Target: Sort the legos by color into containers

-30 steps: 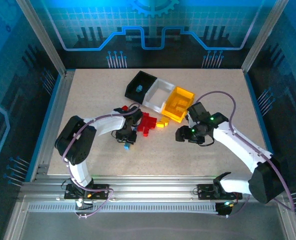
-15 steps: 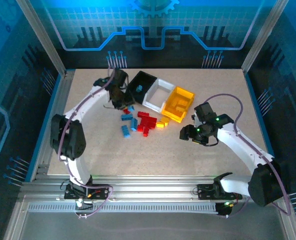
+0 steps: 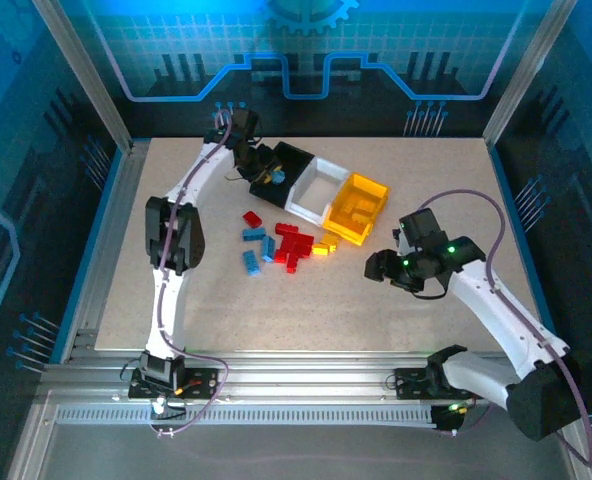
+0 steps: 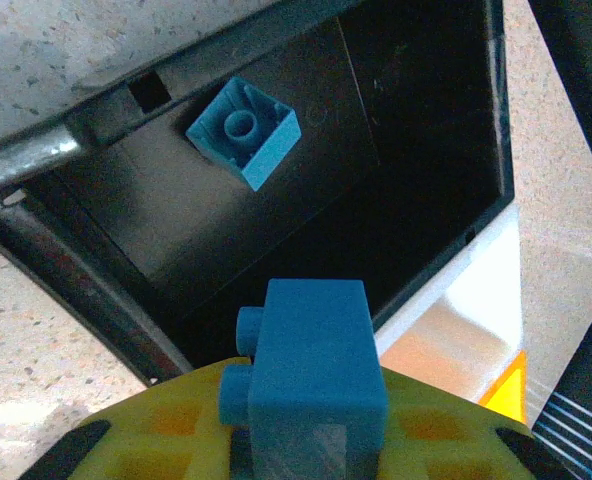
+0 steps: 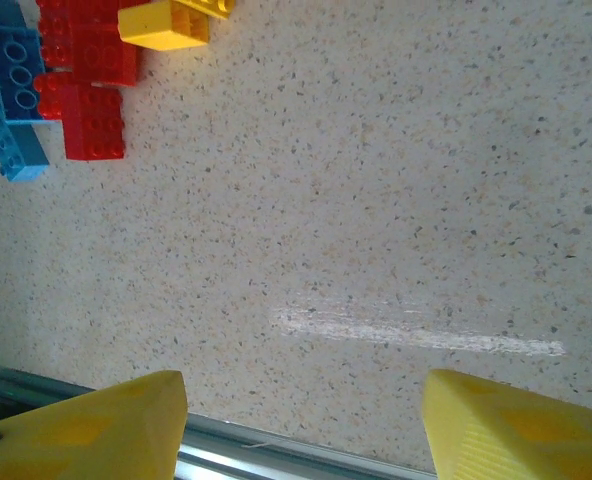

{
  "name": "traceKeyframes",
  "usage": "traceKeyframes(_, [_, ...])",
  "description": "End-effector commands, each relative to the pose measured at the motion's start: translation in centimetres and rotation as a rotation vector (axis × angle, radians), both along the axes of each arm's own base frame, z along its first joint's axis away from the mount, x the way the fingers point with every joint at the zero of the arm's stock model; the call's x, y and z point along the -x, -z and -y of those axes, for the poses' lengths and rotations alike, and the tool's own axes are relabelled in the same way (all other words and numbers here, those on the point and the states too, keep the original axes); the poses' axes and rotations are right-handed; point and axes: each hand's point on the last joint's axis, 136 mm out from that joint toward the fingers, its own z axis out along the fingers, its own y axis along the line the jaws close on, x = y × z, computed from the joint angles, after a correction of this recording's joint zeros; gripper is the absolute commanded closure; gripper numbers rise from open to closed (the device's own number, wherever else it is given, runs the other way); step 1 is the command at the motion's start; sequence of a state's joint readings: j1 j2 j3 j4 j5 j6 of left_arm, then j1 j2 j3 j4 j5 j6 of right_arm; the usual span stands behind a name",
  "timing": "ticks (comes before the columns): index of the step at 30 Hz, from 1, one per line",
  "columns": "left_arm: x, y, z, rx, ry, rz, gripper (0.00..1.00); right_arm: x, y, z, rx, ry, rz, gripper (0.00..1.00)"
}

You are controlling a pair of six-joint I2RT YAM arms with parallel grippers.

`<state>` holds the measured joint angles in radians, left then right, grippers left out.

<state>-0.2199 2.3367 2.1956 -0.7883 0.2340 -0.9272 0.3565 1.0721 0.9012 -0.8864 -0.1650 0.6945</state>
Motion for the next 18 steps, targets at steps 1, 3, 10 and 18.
traceKeyframes(1, [-0.4,0.0,0.5,0.041,-0.034,-0.032,0.83,1.2,0.1,1.1,0.014,0.052,-0.026,0.35])
traceKeyframes(3, [-0.7,0.4,0.5,0.041,-0.038,-0.032,0.83,1.9,0.7,1.5,0.026,0.060,-0.038,0.35])
traceKeyframes(10, [-0.6,1.6,0.2,0.012,-0.034,-0.050,0.76,2.8,1.0,2.0,0.026,0.073,-0.039,0.35])
traceKeyframes(18, [0.1,0.4,-0.2,-0.018,-0.007,-0.025,0.58,2.9,0.8,1.8,0.020,0.060,-0.033,0.35])
